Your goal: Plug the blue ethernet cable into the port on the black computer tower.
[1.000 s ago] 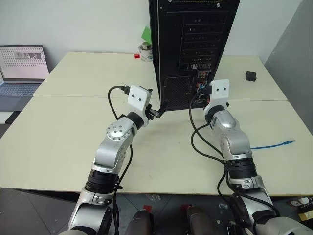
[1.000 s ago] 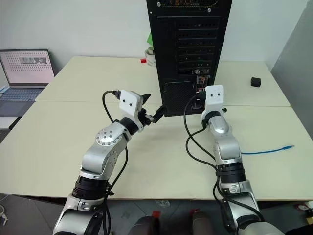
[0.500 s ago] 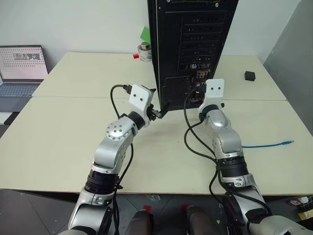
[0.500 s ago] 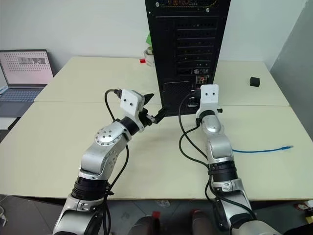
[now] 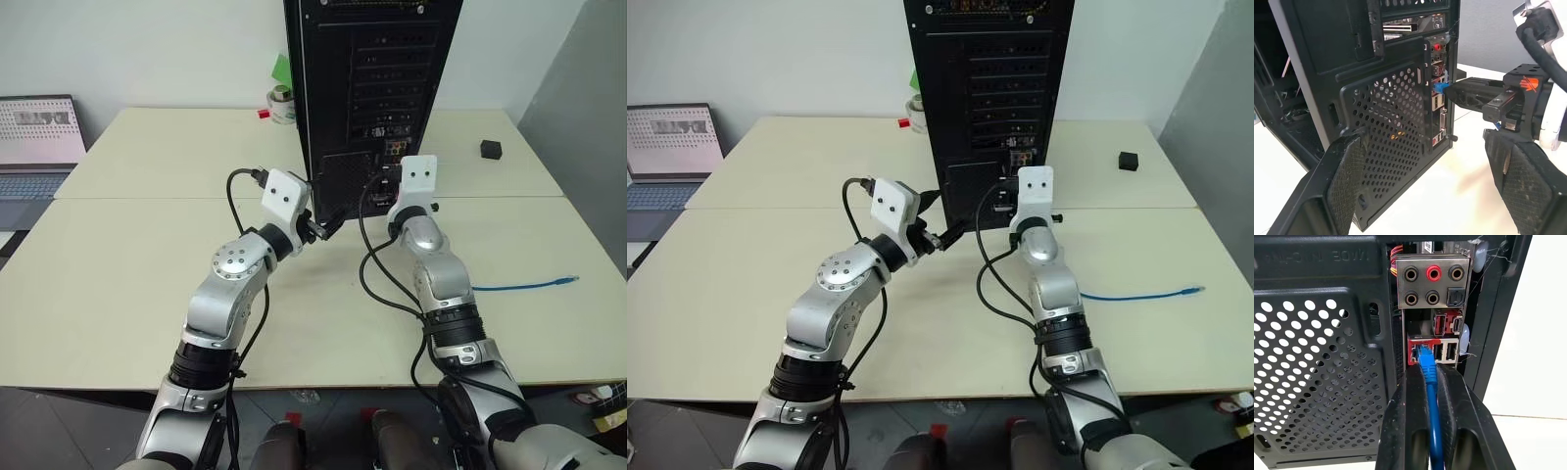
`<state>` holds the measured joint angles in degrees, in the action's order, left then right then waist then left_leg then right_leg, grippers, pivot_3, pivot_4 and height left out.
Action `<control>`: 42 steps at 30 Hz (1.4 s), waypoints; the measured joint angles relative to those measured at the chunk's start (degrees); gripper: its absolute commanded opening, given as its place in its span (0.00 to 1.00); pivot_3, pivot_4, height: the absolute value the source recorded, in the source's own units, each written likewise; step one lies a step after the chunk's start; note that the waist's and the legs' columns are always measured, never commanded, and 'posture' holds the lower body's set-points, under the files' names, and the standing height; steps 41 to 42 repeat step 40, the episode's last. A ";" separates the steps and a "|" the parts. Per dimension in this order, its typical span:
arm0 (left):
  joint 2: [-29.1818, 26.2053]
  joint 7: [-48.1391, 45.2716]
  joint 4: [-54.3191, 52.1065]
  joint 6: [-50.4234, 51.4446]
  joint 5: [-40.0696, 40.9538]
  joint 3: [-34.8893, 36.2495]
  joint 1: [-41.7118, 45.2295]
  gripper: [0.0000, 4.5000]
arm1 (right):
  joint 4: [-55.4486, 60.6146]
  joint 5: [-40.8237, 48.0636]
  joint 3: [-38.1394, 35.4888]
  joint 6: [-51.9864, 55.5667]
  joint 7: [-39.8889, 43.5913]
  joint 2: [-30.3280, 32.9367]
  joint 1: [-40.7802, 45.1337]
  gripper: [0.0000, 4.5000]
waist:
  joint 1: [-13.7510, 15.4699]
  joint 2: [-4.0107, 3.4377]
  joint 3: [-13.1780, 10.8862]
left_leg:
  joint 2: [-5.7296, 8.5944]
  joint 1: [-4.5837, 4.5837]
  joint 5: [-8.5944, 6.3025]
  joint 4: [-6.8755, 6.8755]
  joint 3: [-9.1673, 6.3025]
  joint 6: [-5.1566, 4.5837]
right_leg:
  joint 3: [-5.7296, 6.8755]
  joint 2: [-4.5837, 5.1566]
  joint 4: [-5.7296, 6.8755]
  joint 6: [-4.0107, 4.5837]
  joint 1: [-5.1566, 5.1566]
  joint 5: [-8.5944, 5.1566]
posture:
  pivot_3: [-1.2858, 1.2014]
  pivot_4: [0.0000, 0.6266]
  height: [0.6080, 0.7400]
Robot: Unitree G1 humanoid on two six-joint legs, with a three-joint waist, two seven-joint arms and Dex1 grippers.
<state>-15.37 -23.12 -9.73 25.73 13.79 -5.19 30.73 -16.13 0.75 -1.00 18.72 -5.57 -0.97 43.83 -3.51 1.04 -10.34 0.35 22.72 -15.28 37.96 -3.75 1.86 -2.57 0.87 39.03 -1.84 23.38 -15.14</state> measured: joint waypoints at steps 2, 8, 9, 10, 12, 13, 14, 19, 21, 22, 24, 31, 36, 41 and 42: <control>0.00 0.00 -0.26 0.01 -0.02 0.00 0.00 0.88 | -0.35 0.02 0.00 -0.40 0.08 -0.07 0.05 0.00 | -0.07 0.00 0.00 | -0.01 -0.01 0.00 0.00 0.00 0.00 | -0.01 -0.01 0.01 0.00 0.00 0.00 | 0.52 0.24 1.00; 0.01 -0.02 -0.48 0.00 -0.27 -0.02 -0.01 0.88 | -0.69 0.53 0.01 -0.59 2.45 0.26 0.09 0.24 | -0.23 0.00 0.00 | -0.01 0.00 0.00 -0.01 -0.01 0.00 | 0.00 -0.03 0.01 0.00 0.00 0.00 | 0.52 0.24 1.00; 0.00 -0.02 -0.48 0.00 -0.37 -0.01 -0.02 0.88 | -0.70 0.55 0.02 -0.52 3.00 0.55 0.06 0.28 | -0.17 0.00 0.00 | -0.01 0.01 0.00 -0.03 -0.03 0.00 | 0.02 -0.03 0.00 0.01 0.00 0.00 | 0.52 0.24 1.00; -0.01 -0.03 -0.48 -0.01 -0.43 -0.01 -0.03 0.88 | -0.70 0.55 0.02 -0.49 3.26 0.66 0.00 0.32 | -0.13 0.00 0.00 | -0.01 0.03 0.00 -0.04 -0.04 0.00 | 0.02 -0.03 -0.02 0.00 0.00 0.00 | 0.52 0.24 1.00; -0.04 -0.04 -0.48 -0.02 -0.55 -0.01 -0.04 0.88 | -0.32 0.56 0.14 -0.25 4.33 1.03 -0.61 0.42 | 0.01 0.00 0.00 | 0.03 0.07 0.00 -0.04 -0.03 0.00 | 0.02 0.00 -0.07 0.00 0.01 0.00 | 0.52 0.24 1.00; -0.05 -0.04 -0.48 -0.02 -0.66 -0.01 -0.05 0.88 | 0.01 0.57 0.29 0.01 4.74 1.30 -1.06 0.45 | 0.12 0.00 0.00 | 0.04 0.09 0.00 -0.03 -0.03 0.00 | 0.02 0.02 -0.07 0.00 0.02 0.00 | 0.52 0.24 1.00; -0.11 -0.04 -0.48 -0.02 -0.74 0.01 -0.06 0.88 | 0.09 0.58 0.41 0.28 5.25 1.46 -1.44 0.50 | 0.22 0.00 0.00 | 0.06 0.09 0.00 -0.03 -0.03 0.00 | 0.02 0.04 -0.08 0.00 0.02 0.00 | 0.52 0.24 1.00; -1.18 0.10 -0.44 0.41 -1.47 0.35 -0.11 0.88 | 7.70 0.84 1.29 4.41 8.80 4.52 -5.81 0.75 | 0.69 0.00 0.00 | 0.08 0.13 0.00 -0.02 -0.06 0.00 | 0.05 0.06 -0.09 0.00 0.03 0.00 | 0.52 0.24 1.00; -1.57 0.16 -0.39 0.95 -1.89 0.56 -0.09 0.88 | 11.53 1.15 1.09 6.08 10.20 6.16 -6.82 0.84 | 0.71 0.00 0.00 | 0.08 0.12 0.00 -0.03 -0.07 0.00 | 0.06 0.06 -0.09 0.00 0.03 0.00 | 0.52 0.24 1.00; -1.93 0.16 -0.39 1.45 -2.30 0.51 -0.10 0.88 | 13.61 1.58 1.10 7.00 11.20 7.25 -7.36 0.87 | 0.74 0.00 0.00 | 0.08 0.12 0.00 -0.03 -0.07 0.00 | 0.06 0.05 -0.09 -0.01 0.03 0.00 | 0.52 0.24 1.00; -3.28 0.17 -0.31 2.73 -3.66 -0.17 0.18 0.88 | 18.54 3.57 0.63 9.19 15.29 11.22 -8.69 0.96 | 0.77 -0.01 -0.01 | 0.10 0.13 0.00 -0.03 -0.09 0.00 | 0.08 0.05 -0.09 -0.01 0.03 -0.01 | 0.52 0.24 1.00; -6.80 -1.63 -0.45 4.13 -4.97 -0.30 0.17 0.88 | 28.04 12.84 -2.57 12.83 32.38 25.20 -12.86 1.00 | 1.24 0.00 -0.02 | 0.08 0.14 -0.01 -0.02 -0.10 -0.02 | 0.11 0.04 -0.16 -0.02 -0.02 -0.01 | 0.52 0.24 1.00; -9.22 -5.04 -0.57 4.16 -4.43 0.42 0.10 0.88 | 27.17 19.18 -7.42 12.36 44.10 34.30 -14.61 1.00 | 1.26 0.02 -0.03 | 0.08 0.12 -0.01 -0.02 -0.07 -0.03 | 0.09 0.04 -0.17 -0.02 -0.03 -0.01 | 0.52 0.24 1.00; -10.94 -7.58 -0.67 5.13 -2.60 1.23 0.05 0.88 | 23.60 21.34 -9.50 10.01 50.70 38.72 -15.44 1.00 | 1.28 0.03 -0.05 | 0.07 0.12 -0.01 -0.02 -0.05 -0.03 | 0.08 0.04 -0.18 -0.02 -0.05 -0.01 | 0.52 0.24 1.00; -10.94 -7.58 -0.67 5.13 -2.60 1.23 0.05 0.88 | 23.60 21.34 -9.50 10.01 50.70 38.72 -15.44 1.00 | 1.28 0.03 -0.05 | 0.07 0.12 -0.01 -0.02 -0.05 -0.03 | 0.08 0.04 -0.18 -0.02 -0.05 -0.01 | 0.52 0.24 1.00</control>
